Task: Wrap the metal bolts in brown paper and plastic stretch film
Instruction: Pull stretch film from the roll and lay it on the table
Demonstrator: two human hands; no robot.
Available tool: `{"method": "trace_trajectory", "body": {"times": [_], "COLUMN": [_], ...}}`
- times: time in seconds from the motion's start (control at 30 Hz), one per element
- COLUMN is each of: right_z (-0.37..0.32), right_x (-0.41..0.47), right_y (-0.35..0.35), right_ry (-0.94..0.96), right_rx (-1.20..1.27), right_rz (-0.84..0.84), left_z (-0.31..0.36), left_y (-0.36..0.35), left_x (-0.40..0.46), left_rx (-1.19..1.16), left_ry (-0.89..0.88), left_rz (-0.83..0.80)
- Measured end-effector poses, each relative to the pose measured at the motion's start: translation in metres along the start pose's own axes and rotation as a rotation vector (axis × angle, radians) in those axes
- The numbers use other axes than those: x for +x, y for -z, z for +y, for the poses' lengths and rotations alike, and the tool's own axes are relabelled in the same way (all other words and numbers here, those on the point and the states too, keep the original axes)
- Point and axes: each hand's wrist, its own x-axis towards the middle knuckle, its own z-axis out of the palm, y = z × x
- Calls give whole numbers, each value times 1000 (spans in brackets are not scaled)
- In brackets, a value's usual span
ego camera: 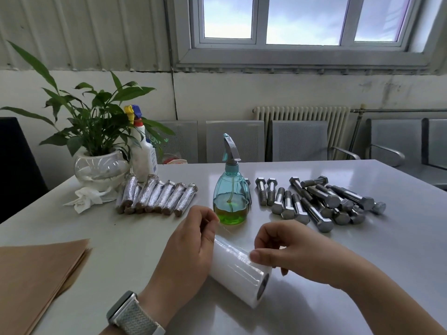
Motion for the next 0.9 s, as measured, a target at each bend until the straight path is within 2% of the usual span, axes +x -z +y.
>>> {"method": "trace_trajectory", "body": {"times": [0.2,0.33,0.53,0.73,0.8,0.9], "right_z": [-5,-5,-4,2,3,4], "right_x": [-2,-2,-2,1,2,2], "right_y": [0,0,4,4,5,7], "right_ry": [80,131,189,203,211,212], "right_rx": [-99,-124,-8,25,7,11], "right_rz": [72,121,190,238,239,233], "left_z": [5,13,14,18,23,30], "left_y": [4,6,3,9,7,0], "left_x": [2,9,28,38,43,53], "left_rx": [-41,-126,61,25,130,416], "left_ry": [-11,-35,-160,-153,-243,-434], "left_rz": [4,-63,-142,-305,-391,-459]}}
